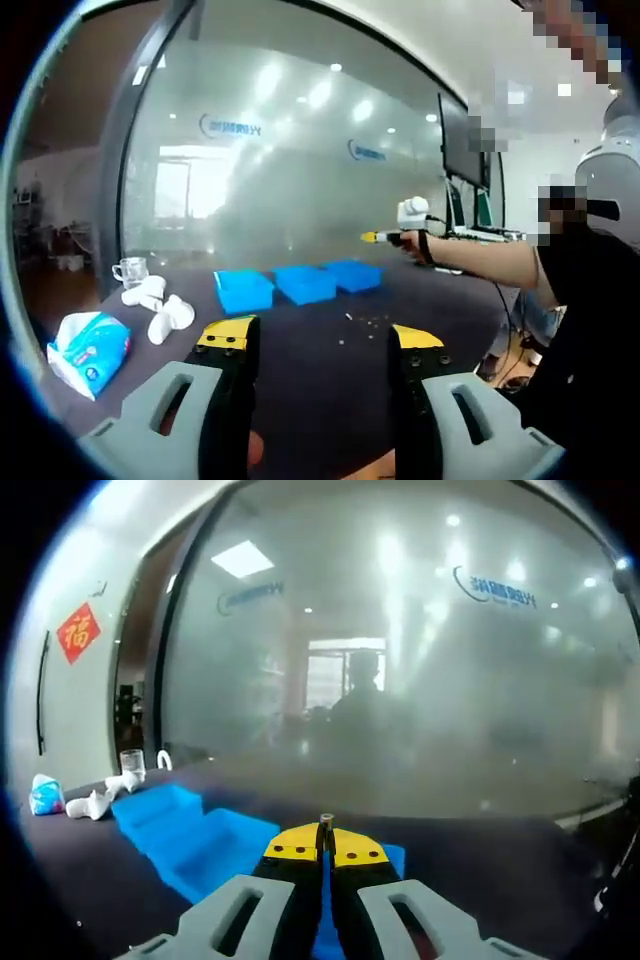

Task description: Sort the screws, nuts, and washers into the corresponding bins

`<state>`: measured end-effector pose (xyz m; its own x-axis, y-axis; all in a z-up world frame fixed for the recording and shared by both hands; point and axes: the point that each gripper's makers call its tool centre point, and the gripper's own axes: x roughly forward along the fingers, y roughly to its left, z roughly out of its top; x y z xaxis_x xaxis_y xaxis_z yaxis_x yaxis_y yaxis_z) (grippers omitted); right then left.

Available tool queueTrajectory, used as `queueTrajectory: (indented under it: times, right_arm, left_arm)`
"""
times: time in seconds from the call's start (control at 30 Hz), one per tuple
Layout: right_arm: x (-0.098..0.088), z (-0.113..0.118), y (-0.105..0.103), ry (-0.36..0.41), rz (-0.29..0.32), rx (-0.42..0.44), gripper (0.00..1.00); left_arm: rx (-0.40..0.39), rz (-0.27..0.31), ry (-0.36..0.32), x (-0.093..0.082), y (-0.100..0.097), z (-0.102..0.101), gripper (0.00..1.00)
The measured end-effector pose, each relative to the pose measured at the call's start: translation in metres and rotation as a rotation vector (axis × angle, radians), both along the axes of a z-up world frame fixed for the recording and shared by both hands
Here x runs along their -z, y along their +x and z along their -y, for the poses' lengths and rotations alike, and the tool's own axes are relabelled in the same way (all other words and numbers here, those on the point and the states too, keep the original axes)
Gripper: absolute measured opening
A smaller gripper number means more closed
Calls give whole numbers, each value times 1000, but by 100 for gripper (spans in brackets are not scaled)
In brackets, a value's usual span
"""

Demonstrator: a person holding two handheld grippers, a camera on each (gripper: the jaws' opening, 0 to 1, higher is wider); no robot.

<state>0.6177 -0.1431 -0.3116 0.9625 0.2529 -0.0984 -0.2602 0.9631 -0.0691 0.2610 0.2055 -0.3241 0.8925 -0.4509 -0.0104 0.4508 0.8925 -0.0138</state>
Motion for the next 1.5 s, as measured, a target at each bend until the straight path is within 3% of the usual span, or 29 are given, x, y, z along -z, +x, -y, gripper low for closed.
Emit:
queueTrajectory:
  times: [0.3,0.53,0.8,1.07,1.27,1.5]
  right_arm:
    - [1,-2,4,-8,-14,-5,0]
    - [-2,-8,-3,-35,5,-25,16]
    - [-10,-10,-11,-14,19,-48,20]
    - [-12,-24,-52,-16,32,-124,20]
    - [-14,-31,-96,32,43,-183,21]
    - [-13,-31,-147,33,61,-221,21]
  left_arm:
    - [-12,3,-5,0,-3,-3,50]
    - [-11,5,-4,-1,-5,-3,50]
    - [-10,8,-3,-1,-6,-3,50]
    - [-10,11,-8,-2,-6,-4,50]
    - [-5,12,-10,-2,-4,-3,50]
    - [12,16,-12,-3,-4,2,50]
